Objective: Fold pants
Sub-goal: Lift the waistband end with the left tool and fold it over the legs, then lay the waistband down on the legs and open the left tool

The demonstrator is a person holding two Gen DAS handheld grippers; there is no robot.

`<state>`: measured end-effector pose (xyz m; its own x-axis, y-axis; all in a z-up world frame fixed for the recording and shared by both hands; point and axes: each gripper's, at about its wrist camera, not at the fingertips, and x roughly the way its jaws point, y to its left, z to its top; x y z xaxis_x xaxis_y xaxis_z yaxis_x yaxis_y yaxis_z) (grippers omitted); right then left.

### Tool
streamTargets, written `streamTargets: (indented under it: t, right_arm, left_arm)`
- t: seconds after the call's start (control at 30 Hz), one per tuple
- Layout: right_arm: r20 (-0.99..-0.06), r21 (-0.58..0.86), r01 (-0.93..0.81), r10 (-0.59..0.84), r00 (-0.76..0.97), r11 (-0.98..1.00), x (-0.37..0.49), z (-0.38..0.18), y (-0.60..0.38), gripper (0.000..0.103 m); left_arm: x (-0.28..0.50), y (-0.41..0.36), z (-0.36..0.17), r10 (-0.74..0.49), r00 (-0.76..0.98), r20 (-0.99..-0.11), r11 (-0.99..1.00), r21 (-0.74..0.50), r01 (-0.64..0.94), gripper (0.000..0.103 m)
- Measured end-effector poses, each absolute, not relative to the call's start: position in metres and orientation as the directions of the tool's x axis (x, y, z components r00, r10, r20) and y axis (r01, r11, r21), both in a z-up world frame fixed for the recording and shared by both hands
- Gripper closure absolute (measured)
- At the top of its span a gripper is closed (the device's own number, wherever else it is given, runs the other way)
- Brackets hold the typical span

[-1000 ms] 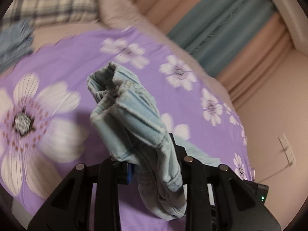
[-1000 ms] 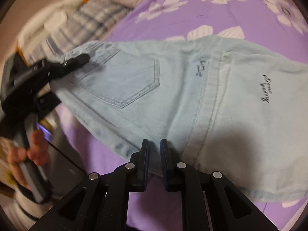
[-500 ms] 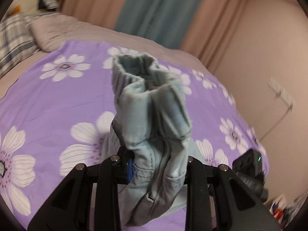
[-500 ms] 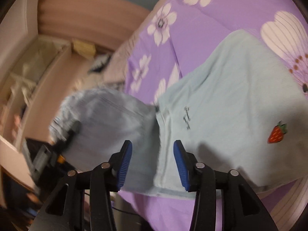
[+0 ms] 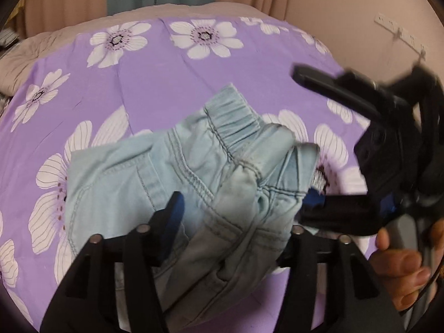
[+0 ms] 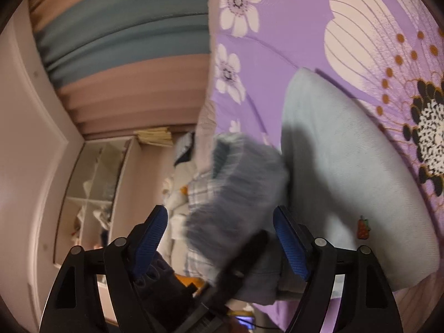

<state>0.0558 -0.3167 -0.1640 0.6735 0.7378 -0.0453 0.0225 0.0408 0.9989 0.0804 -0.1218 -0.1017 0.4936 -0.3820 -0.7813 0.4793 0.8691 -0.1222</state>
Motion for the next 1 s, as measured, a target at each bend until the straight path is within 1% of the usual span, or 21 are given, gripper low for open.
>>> streamTargets:
  t: [0.03,0.07,0.1,0.13,0.2,0.27,0.37,0.47,0.5,0.57,0.63,0.67,0.7,0.8,0.9,1.0]
  right_arm:
    - [-0.064,0.998,0.026,0.740,0.669,0.062,0.055,-0.162,-0.317,0.024]
    - [-0.090,0.995,0.033,0.741,0.666,0.091,0.057,-0.160,-0.315,0.024]
    - [-0.118,0.992,0.040,0.737,0.666,0.123,0.059,-0.158,-0.316,0.024]
    - [-0.137,0.989,0.045,0.733,0.666,0.144,0.060,-0.157,-0.315,0.024]
    - [-0.189,0.978,0.063,0.727,0.660,0.197,0.066,-0.153,-0.310,0.024]
    - [-0.219,0.970,0.065,0.724,0.654,0.235,0.064,-0.151,-0.310,0.024]
    - [-0.316,0.935,0.078,0.709,0.630,0.347,0.064,-0.145,-0.306,0.024]
    - [-0.438,0.871,0.101,0.667,0.602,0.481,0.062,-0.144,-0.300,0.024]
    - [-0.481,0.846,0.117,0.648,0.590,0.521,0.062,-0.146,-0.298,0.024]
    - [-0.511,0.822,0.121,0.630,0.585,0.556,0.064,-0.151,-0.295,0.025]
    - [-0.580,0.755,0.124,0.568,0.584,0.644,0.066,-0.151,-0.290,0.038]
    - [-0.611,0.716,0.122,0.533,0.585,0.687,0.067,-0.151,-0.288,0.052]
    - [-0.640,0.672,0.115,0.496,0.587,0.732,0.068,-0.151,-0.285,0.063]
    - [-0.640,0.637,0.079,0.468,0.610,0.767,0.065,-0.146,-0.283,0.069]
    - [-0.611,0.629,0.043,0.459,0.645,0.776,0.064,-0.131,-0.285,0.071]
    - [-0.586,0.627,0.055,0.423,0.691,0.777,0.062,-0.120,-0.301,0.071]
  left_arm:
    - [0.079,-0.122,-0.101,-0.388,0.493,-0.779,0.867,-0.127,0.483,0.035]
    - [0.078,-0.121,-0.101,-0.395,0.490,-0.777,0.864,-0.134,0.485,0.020]
    - [0.077,-0.118,-0.100,-0.392,0.492,-0.777,0.867,-0.133,0.481,0.014]
    - [0.075,-0.116,-0.100,-0.386,0.499,-0.776,0.871,-0.128,0.475,0.011]
    - [0.070,-0.108,-0.099,-0.409,0.494,-0.767,0.863,-0.150,0.482,0.011]
    - [0.066,-0.095,-0.097,-0.440,0.478,-0.761,0.856,-0.195,0.478,0.011]
    - [0.051,-0.070,-0.089,-0.480,0.478,-0.735,0.853,-0.264,0.451,0.011]
    - [0.035,-0.046,-0.080,-0.511,0.497,-0.701,0.847,-0.315,0.428,0.011]
    - [0.032,-0.037,-0.079,-0.500,0.512,-0.699,0.857,-0.312,0.410,0.011]
    - [0.030,-0.022,-0.082,-0.462,0.528,-0.713,0.882,-0.306,0.360,0.011]
    - [0.031,-0.010,-0.087,-0.449,0.526,-0.722,0.892,-0.326,0.314,0.011]
    - [0.032,-0.003,-0.090,-0.445,0.524,-0.726,0.895,-0.341,0.288,0.011]
    - [0.033,0.003,-0.093,-0.442,0.520,-0.731,0.897,-0.356,0.262,0.011]
    - [0.034,0.014,-0.096,-0.424,0.523,-0.739,0.905,-0.365,0.218,0.011]
    - [0.033,0.018,-0.093,-0.419,0.534,-0.734,0.907,-0.365,0.210,0.011]
    - [0.031,0.018,-0.092,-0.420,0.541,-0.729,0.907,-0.364,0.212,0.011]
